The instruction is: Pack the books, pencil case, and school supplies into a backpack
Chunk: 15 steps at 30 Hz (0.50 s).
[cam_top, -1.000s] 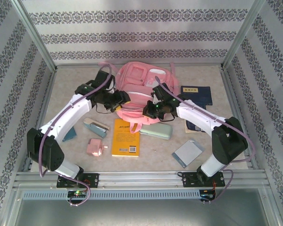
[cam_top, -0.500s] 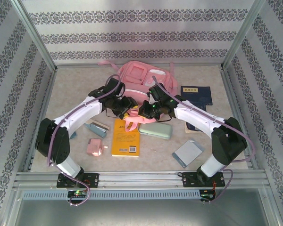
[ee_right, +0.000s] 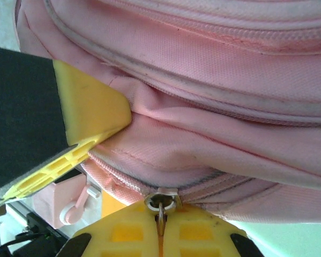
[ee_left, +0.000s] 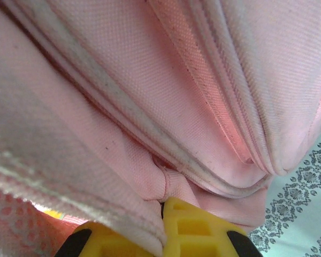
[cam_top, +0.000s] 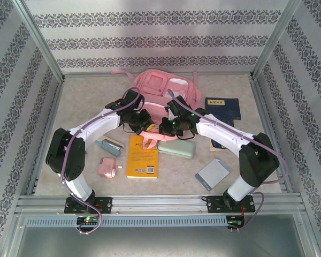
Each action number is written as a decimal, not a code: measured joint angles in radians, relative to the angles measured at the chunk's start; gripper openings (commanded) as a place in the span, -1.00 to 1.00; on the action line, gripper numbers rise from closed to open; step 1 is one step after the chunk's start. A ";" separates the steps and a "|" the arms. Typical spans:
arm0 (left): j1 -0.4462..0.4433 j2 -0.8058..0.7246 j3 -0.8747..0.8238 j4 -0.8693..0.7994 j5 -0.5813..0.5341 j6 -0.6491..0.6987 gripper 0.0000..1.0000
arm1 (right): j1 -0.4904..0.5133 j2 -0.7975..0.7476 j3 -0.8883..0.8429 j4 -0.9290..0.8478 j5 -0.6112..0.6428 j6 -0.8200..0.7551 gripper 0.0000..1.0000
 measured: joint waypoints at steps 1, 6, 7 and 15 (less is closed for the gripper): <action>0.005 -0.002 0.000 0.000 0.002 0.000 -1.00 | 0.000 0.000 0.000 -0.001 0.002 -0.009 -1.00; 0.032 -0.024 0.002 -0.001 0.004 0.009 -1.00 | -0.026 -0.001 -0.001 0.003 -0.004 -0.044 -1.00; 0.039 -0.031 0.002 -0.001 0.004 0.012 -1.00 | -0.037 -0.003 -0.003 0.006 -0.010 -0.049 -1.00; 0.072 -0.061 0.016 -0.013 0.003 0.030 -1.00 | -0.122 -0.025 -0.037 0.021 -0.061 -0.087 -1.00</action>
